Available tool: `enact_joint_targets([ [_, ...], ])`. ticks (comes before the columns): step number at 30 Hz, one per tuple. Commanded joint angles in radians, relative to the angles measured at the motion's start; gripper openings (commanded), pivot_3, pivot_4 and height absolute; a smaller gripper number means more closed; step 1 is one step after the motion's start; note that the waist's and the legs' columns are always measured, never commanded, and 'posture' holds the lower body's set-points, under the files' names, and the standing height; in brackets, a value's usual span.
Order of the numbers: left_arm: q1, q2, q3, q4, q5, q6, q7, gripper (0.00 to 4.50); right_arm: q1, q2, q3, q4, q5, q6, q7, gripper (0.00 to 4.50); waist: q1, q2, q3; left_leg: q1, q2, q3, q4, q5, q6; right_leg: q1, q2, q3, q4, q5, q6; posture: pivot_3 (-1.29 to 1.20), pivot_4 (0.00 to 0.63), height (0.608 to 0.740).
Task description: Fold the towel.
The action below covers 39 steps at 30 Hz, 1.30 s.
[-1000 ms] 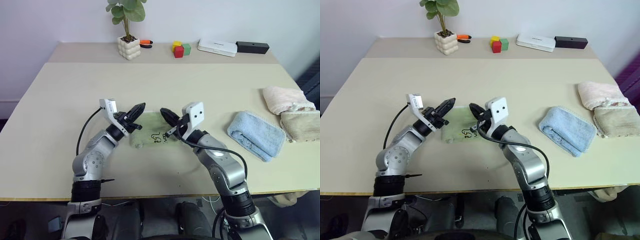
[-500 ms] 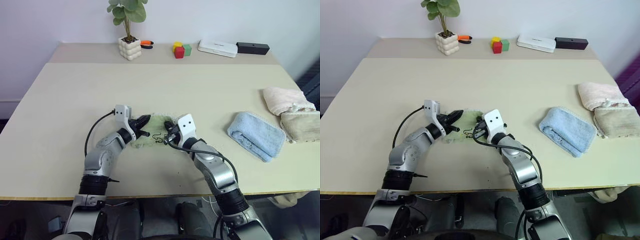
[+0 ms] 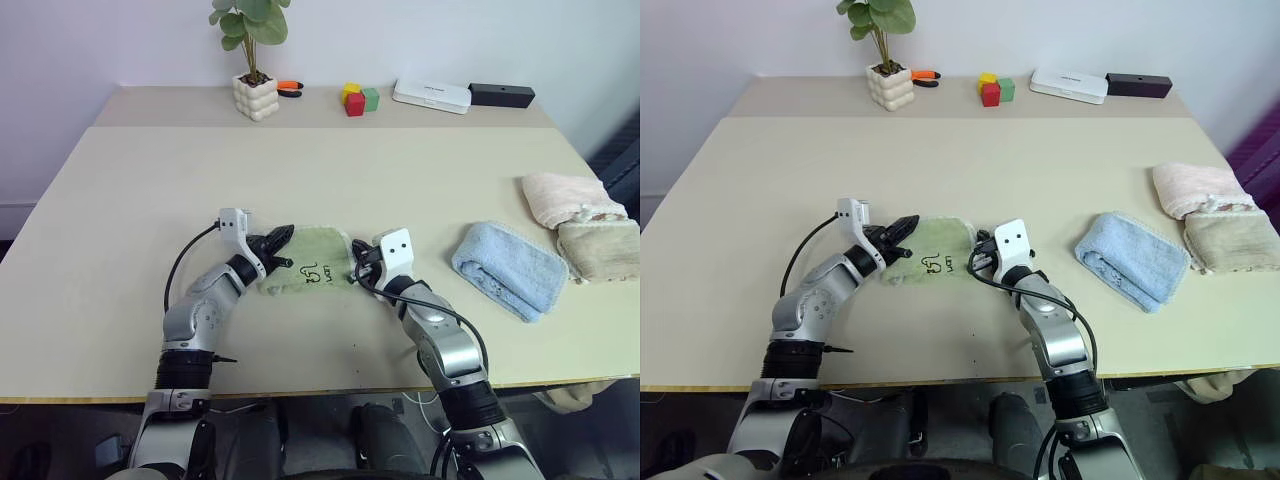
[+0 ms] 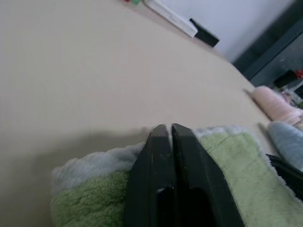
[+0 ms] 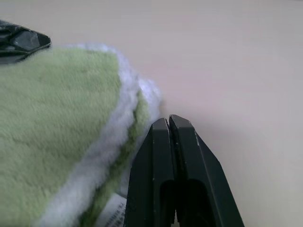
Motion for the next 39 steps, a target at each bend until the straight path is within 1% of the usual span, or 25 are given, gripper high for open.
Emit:
enact_joint_targets([
  [1, -0.048, 0.018, 0.043, -0.110, -0.072, 0.042, -0.001, 1.86, -0.050, -0.009, -0.058, -0.044, 0.057, -0.029, 0.032, 0.52, 0.001, 0.000, 0.000, 0.000, 0.000, 0.000, 0.000, 0.000, 0.000, 0.000, 0.000, 0.000, 0.000, 0.000, 0.000, 0.00, 0.150, 0.735],
  [2, -0.057, 0.028, 0.054, -0.134, -0.100, 0.070, -0.002, 2.39, -0.062, -0.009, -0.084, -0.048, 0.084, -0.028, 0.038, 0.85, 0.001, 0.000, 0.000, 0.000, 0.000, 0.000, 0.000, 0.000, 0.000, 0.000, 0.000, 0.000, 0.000, 0.000, 0.000, 0.00, 0.150, 0.735],
  [6, -0.078, 0.100, 0.097, -0.165, -0.142, 0.124, -0.020, 4.47, -0.108, -0.060, -0.154, -0.045, 0.118, -0.075, 0.080, 2.84, 0.000, 0.000, 0.001, 0.000, 0.000, 0.000, 0.000, 0.000, 0.000, 0.000, 0.001, 0.000, 0.000, 0.000, 0.000, 0.00, 0.150, 0.735],
  [9, -0.078, 0.160, 0.112, -0.157, -0.131, 0.117, -0.046, 4.50, -0.122, -0.107, -0.167, -0.035, 0.122, -0.096, 0.122, 4.38, -0.001, 0.000, 0.001, 0.000, 0.001, 0.000, -0.001, 0.000, 0.000, 0.000, 0.001, 0.000, 0.000, 0.000, 0.001, 0.00, 0.150, 0.735],
  [11, -0.062, 0.224, 0.127, -0.140, -0.111, 0.112, -0.073, 4.50, -0.121, -0.134, -0.176, -0.064, 0.200, -0.079, 0.218, 4.45, -0.001, 0.000, 0.001, 0.000, 0.002, 0.000, -0.001, 0.000, 0.000, -0.001, 0.003, 0.000, 0.000, 0.000, 0.000, 0.00, 0.150, 0.735],
  [13, -0.053, 0.272, 0.173, -0.114, -0.156, 0.165, -0.084, 4.50, -0.108, -0.176, -0.168, -0.114, 0.267, -0.058, 0.330, 4.45, -0.004, 0.002, 0.002, 0.000, 0.004, 0.000, -0.001, 0.000, 0.000, -0.001, 0.005, 0.001, 0.000, 0.000, 0.000, 0.00, 0.150, 0.735],
  [15, -0.035, 0.321, 0.189, -0.103, -0.189, 0.221, -0.120, 4.50, -0.100, -0.209, -0.171, -0.154, 0.337, 0.004, 0.396, 4.45, -0.004, 0.003, 0.002, 0.000, 0.005, 0.000, -0.002, 0.000, 0.000, -0.002, 0.006, 0.001, 0.001, 0.000, 0.000, 0.00, 0.150, 0.735],
  [18, 0.002, 0.400, 0.212, -0.073, -0.255, 0.354, -0.181, 4.50, -0.092, -0.266, -0.157, -0.199, 0.379, 0.062, 0.466, 4.45, -0.004, 0.003, 0.003, 0.000, 0.006, 0.000, -0.002, 0.000, 0.000, -0.003, 0.007, 0.001, 0.002, 0.000, 0.001, 0.00, 0.150, 0.735],
  [20, 0.014, 0.429, 0.233, -0.039, -0.313, 0.462, -0.194, 4.50, -0.087, -0.288, -0.139, -0.214, 0.379, 0.078, 0.492, 4.45, -0.003, 0.003, 0.003, 0.000, 0.007, 0.000, -0.002, 0.000, 0.000, -0.003, 0.007, 0.001, 0.002, 0.000, 0.000, 0.00, 0.150, 0.735],
  [22, 0.022, 0.449, 0.227, -0.019, -0.344, 0.556, -0.203, 4.50, -0.091, -0.285, -0.129, -0.202, 0.364, 0.067, 0.487, 4.45, 0.000, 0.003, 0.003, 0.000, 0.006, 0.000, -0.002, 0.000, 0.000, -0.003, 0.007, 0.001, 0.002, 0.000, 0.000, 0.00, 0.150, 0.735],
  [27, 0.038, 0.432, 0.230, -0.016, -0.438, 0.721, -0.223, 4.50, -0.093, -0.268, -0.093, -0.203, 0.345, 0.053, 0.480, 4.45, 0.001, 0.003, 0.003, 0.000, 0.006, 0.000, -0.001, 0.000, -0.001, -0.003, 0.006, 0.001, 0.002, 0.000, 0.000, 0.00, 0.150, 0.735],
  [32, 0.064, 0.377, 0.175, -0.020, -0.419, 0.742, -0.217, 4.50, -0.087, -0.275, -0.090, -0.206, 0.337, 0.049, 0.480, 4.45, 0.001, 0.003, 0.003, 0.000, 0.006, 0.000, -0.002, 0.000, -0.001, -0.004, 0.006, 0.001, 0.002, 0.000, 0.000, 0.00, 0.150, 0.735],
  [36, 0.076, 0.362, 0.093, -0.026, -0.379, 0.741, -0.248, 4.50, -0.093, -0.276, -0.098, -0.206, 0.332, 0.046, 0.471, 4.45, 0.002, 0.003, 0.003, 0.000, 0.006, 0.000, -0.001, 0.000, -0.001, -0.003, 0.006, 0.001, 0.002, 0.000, -0.001, 0.00, 0.150, 0.735],
  [39, 0.053, 0.347, 0.085, 0.008, -0.363, 0.723, -0.247, 4.50, -0.086, -0.274, -0.095, -0.212, 0.326, 0.040, 0.462, 4.45, 0.004, 0.003, 0.002, 0.000, 0.006, 0.000, -0.001, 0.000, -0.001, -0.003, 0.006, 0.001, 0.002, -0.001, -0.003, 0.00, 0.150, 0.735],
])
